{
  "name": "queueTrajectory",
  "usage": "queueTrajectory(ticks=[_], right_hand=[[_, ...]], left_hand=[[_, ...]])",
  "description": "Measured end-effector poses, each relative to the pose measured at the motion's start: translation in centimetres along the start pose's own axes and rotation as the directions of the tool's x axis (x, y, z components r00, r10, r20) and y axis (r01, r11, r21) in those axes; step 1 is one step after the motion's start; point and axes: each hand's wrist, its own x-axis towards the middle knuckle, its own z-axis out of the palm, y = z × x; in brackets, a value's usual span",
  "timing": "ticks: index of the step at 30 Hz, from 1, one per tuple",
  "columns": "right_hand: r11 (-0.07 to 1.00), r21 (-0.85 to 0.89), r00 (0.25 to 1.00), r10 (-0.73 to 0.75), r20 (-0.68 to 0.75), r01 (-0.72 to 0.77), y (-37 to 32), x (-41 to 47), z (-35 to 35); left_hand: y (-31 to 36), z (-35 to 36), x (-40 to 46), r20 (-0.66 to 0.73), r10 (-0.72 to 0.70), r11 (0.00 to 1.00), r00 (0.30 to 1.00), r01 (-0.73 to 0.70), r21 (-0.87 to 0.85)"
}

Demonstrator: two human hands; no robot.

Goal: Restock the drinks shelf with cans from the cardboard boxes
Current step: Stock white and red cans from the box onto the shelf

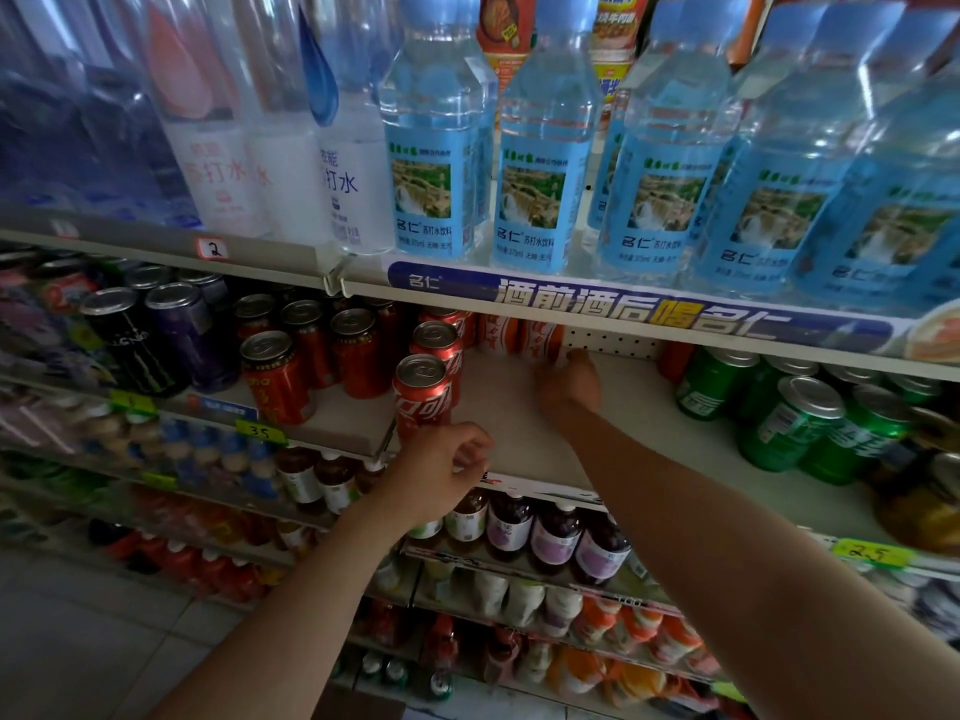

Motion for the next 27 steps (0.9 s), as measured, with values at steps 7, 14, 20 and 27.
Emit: queueTrajectory(ticks=[7,14,20,27], right_hand=[[0.849,-0.393,0.932,-0.283,0.228,0.354,1.6,-2.2,0.5],[0.79,-0.496,0.927,-0.247,0.281,0.361,1.2,-2.1,0.1],[0.886,-0.181,0.904,-0.415,0.097,0.426,-1.8,-6.5,-2.5],[0.533,0.389,0.396,-0.836,0.379,0.752,-2.2,-25.3,0.9]], left_hand=[[0.3,-0.3,-0.7,-0.021,0.043,0.999,0.999,-0.043,0.012],[0.5,-0.7,-2.2,-0.072,0.054,0.998,0.996,-0.052,0.024],[0.2,-1.9,-4.8,-0.208,0.065,0.998,0.976,-0.061,0.024],[-11.2,-1.9,-16.1,-0.362,-0.461,0.887,0.81,0.433,-0.161]])
